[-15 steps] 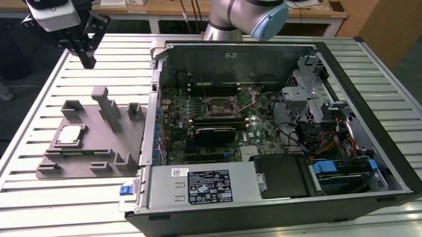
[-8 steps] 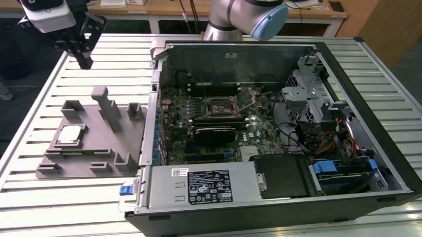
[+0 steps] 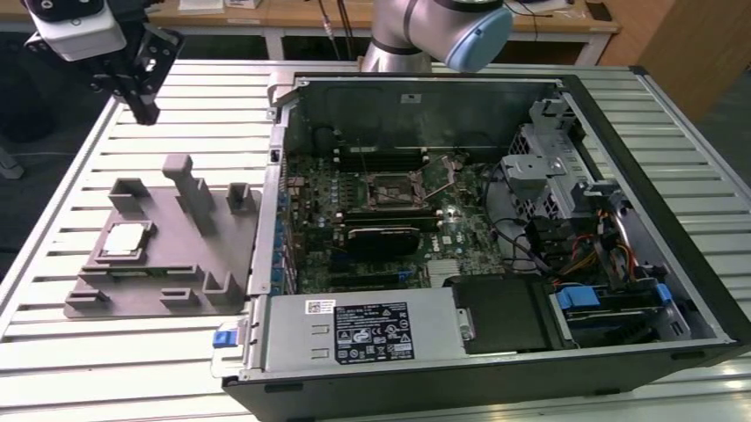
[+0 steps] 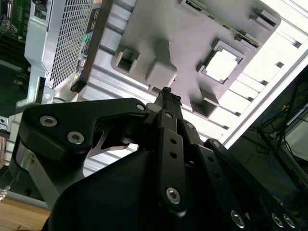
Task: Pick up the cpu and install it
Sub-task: 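Reach for the cpu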
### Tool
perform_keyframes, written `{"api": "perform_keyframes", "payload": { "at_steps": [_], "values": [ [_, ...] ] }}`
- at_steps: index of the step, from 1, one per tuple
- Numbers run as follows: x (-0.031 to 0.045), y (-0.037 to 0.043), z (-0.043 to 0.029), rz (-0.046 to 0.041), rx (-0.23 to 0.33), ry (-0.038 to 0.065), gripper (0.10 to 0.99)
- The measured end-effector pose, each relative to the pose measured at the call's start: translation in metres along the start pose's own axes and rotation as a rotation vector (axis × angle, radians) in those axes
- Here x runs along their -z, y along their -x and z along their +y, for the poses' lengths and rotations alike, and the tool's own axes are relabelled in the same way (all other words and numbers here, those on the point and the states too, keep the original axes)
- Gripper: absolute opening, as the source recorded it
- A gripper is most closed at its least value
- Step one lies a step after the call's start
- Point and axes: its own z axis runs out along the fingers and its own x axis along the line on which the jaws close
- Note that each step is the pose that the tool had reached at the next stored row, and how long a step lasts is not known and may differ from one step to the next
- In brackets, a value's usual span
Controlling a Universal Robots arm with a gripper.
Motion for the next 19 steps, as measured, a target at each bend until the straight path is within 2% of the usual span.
{"api": "perform_keyframes", "payload": {
  "at_steps": [19],
  "values": [
    [-0.0119, -0.0202, -0.0021, 0.0, 0.0, 0.0, 0.106]
  ]
}}
